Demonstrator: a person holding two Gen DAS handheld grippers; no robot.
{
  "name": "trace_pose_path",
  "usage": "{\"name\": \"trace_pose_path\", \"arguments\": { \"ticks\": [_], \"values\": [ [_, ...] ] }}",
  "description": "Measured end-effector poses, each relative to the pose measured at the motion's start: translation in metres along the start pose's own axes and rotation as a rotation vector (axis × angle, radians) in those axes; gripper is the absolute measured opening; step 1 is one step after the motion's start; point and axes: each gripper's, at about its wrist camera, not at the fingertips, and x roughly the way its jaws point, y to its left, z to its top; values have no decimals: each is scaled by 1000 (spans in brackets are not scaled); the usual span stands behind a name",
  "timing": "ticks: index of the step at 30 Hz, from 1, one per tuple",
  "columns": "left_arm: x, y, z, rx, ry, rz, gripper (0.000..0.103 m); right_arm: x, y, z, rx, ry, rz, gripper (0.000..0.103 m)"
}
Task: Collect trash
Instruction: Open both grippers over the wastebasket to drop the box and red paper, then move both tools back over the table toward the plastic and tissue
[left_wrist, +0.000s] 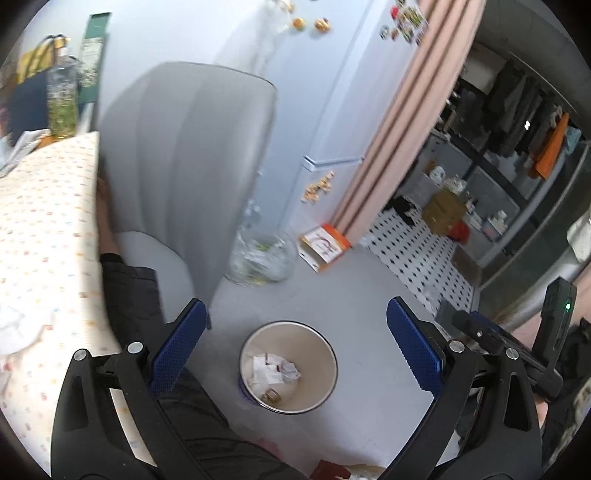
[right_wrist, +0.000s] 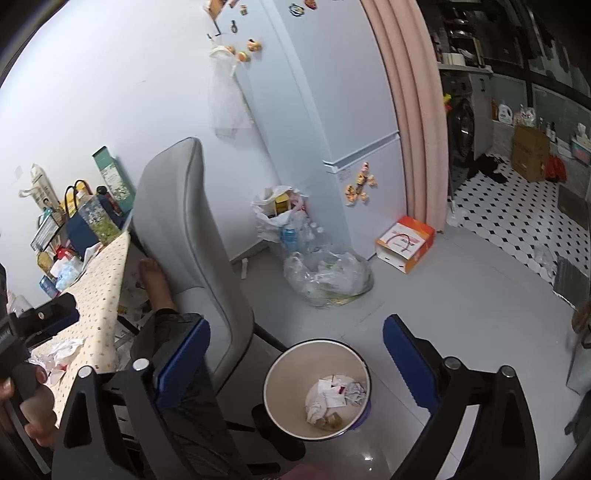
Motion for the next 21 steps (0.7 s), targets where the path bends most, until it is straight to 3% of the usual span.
{"name": "trace_pose_path", "arguments": {
  "ticks": [9, 21],
  "values": [
    [-42, 37, 4, -42, -92, 33, 97, -5, 41, 7, -53, -3, 28, 95],
    [-105, 115, -13, -148, -192, 103, 97, -12, 138, 7, -178, -13, 99, 95]
  ]
}}
